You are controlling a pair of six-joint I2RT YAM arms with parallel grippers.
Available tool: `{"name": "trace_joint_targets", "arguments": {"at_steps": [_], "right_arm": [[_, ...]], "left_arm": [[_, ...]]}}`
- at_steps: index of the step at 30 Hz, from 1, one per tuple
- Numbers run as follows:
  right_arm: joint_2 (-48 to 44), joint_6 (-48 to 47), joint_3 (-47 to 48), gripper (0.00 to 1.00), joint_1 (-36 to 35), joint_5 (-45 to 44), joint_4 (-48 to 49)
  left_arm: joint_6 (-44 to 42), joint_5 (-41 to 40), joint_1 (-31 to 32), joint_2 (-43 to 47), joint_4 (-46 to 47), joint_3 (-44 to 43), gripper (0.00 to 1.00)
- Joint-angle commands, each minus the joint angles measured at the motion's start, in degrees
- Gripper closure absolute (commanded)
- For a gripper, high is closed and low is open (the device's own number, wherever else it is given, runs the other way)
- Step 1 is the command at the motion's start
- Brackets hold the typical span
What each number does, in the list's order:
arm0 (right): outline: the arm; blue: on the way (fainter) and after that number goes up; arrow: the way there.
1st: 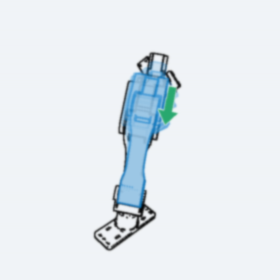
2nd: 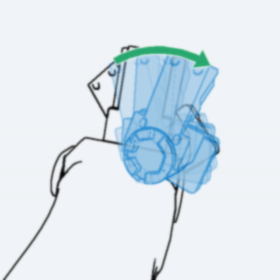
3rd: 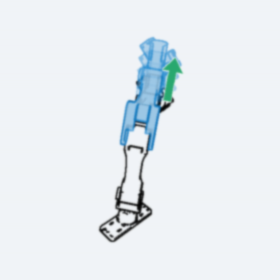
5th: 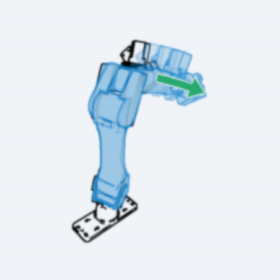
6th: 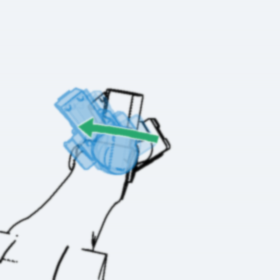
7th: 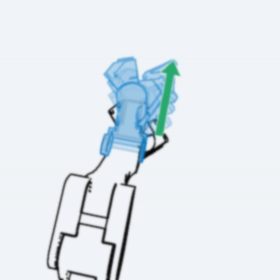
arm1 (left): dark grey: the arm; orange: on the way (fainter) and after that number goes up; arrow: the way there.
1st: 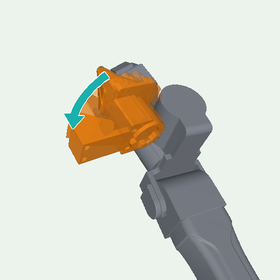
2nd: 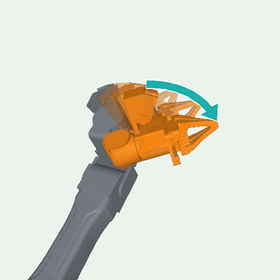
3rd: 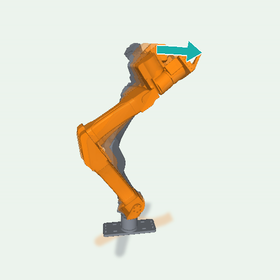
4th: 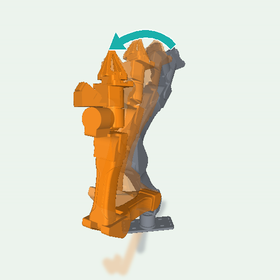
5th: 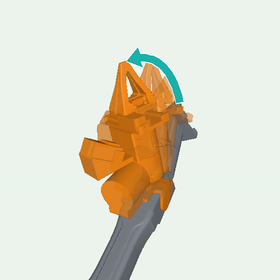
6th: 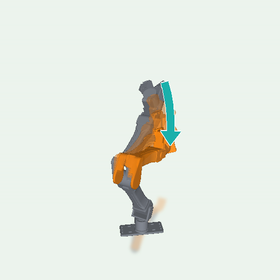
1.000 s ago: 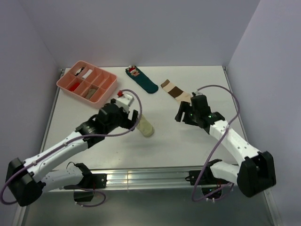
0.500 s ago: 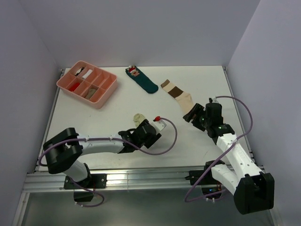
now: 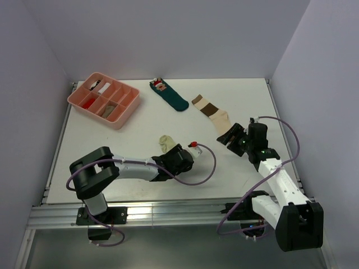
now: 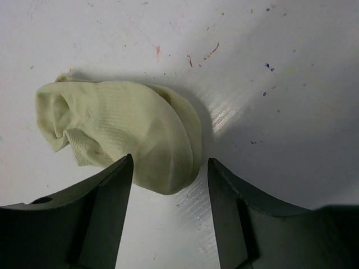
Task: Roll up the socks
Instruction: Roll the sock at the center of the board.
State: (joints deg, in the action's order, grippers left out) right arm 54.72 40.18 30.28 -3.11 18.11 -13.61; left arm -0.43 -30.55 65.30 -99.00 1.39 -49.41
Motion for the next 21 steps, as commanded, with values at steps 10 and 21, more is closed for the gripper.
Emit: {"name": "trace_joint_targets", "arguments": {"at_steps": [10,21], "right_arm": [[2.76,0.86,-1.63,0.25,1.44,5.27,6.75],[1.88,-3.97,-0.40,0.28,1.36,7.81,7.01]], "left_arm": [[-0.01,-2.50,0.36,-4.53,-0.07,-2.80,0.64],[9.29,14.52,-5.69,-0.15,-3.85,-6.22,0.99]]}}
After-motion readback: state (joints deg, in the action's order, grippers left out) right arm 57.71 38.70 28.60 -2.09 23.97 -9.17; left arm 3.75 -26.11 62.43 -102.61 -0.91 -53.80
